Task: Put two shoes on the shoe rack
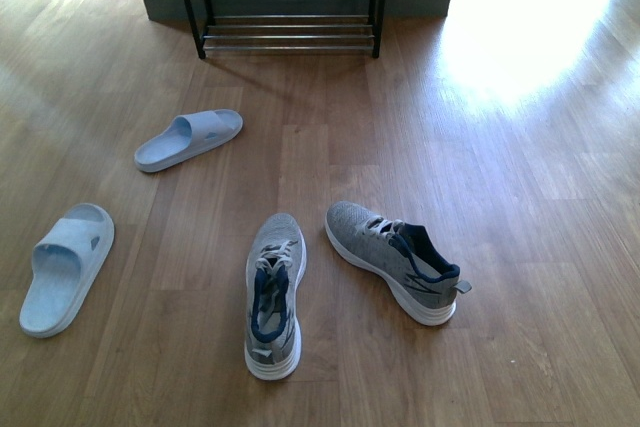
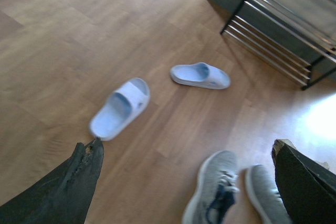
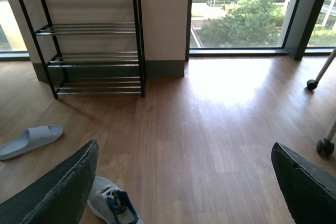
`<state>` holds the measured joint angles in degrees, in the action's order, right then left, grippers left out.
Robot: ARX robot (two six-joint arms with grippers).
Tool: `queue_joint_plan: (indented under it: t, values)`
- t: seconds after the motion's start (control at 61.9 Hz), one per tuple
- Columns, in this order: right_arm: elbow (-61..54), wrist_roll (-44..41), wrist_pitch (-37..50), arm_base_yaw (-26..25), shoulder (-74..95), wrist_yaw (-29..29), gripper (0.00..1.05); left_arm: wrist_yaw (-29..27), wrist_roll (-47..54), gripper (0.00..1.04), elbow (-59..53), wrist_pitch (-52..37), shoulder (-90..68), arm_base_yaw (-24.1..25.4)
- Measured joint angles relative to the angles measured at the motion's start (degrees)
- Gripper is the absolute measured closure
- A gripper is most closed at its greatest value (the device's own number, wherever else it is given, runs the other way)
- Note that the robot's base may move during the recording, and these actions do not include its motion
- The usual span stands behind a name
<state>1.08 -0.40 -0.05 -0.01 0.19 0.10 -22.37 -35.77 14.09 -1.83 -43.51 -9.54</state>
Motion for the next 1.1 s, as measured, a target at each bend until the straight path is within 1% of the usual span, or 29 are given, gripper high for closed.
queue_joint_plan:
  t: [0.065, 0.129, 0.194, 0.307, 0.436, 0.694, 0.791, 0.953, 1.098]
  values:
    - [0.0, 0.0, 0.0, 0.0, 0.0, 0.0, 0.09, 2.7, -0.2, 0.09, 3.7, -6.1, -12.2, -0.4]
    - [0.0, 0.0, 0.0, 0.0, 0.0, 0.0, 0.09, 2.9, 1.4, 0.09, 7.9, -11.5, -24.5, -1.0]
    - [0.0, 0.0, 0.0, 0.0, 0.0, -0.1, 0.09, 6.2, 5.1, 0.09, 13.9, -15.7, -41.0, -1.4]
    - [0.0, 0.0, 0.0, 0.0, 0.0, -0.1, 0.09, 10.0, 8.3, 0.09, 21.6, -15.4, -59.6, -1.9]
    - [0.0, 0.0, 0.0, 0.0, 0.0, -0.1, 0.09, 11.6, 10.8, 0.09, 30.3, -13.0, -75.7, -2.6]
    - [0.0, 0.0, 0.0, 0.0, 0.0, -0.1, 0.09, 16.7, 14.6, 0.09, 45.6, -11.6, -96.3, -5.0]
    - [0.0, 0.0, 0.0, 0.0, 0.0, -0.1, 0.09, 17.6, 16.4, 0.09, 50.4, -11.3, -101.5, -5.3]
    - [0.0, 0.0, 0.0, 0.0, 0.0, -0.1, 0.09, 22.3, 18.7, 0.09, 56.8, -12.3, -108.5, -5.6]
    - [0.0, 0.0, 0.0, 0.0, 0.0, -0.1, 0.09, 24.2, 19.6, 0.09, 61.3, -13.2, -113.4, -6.1]
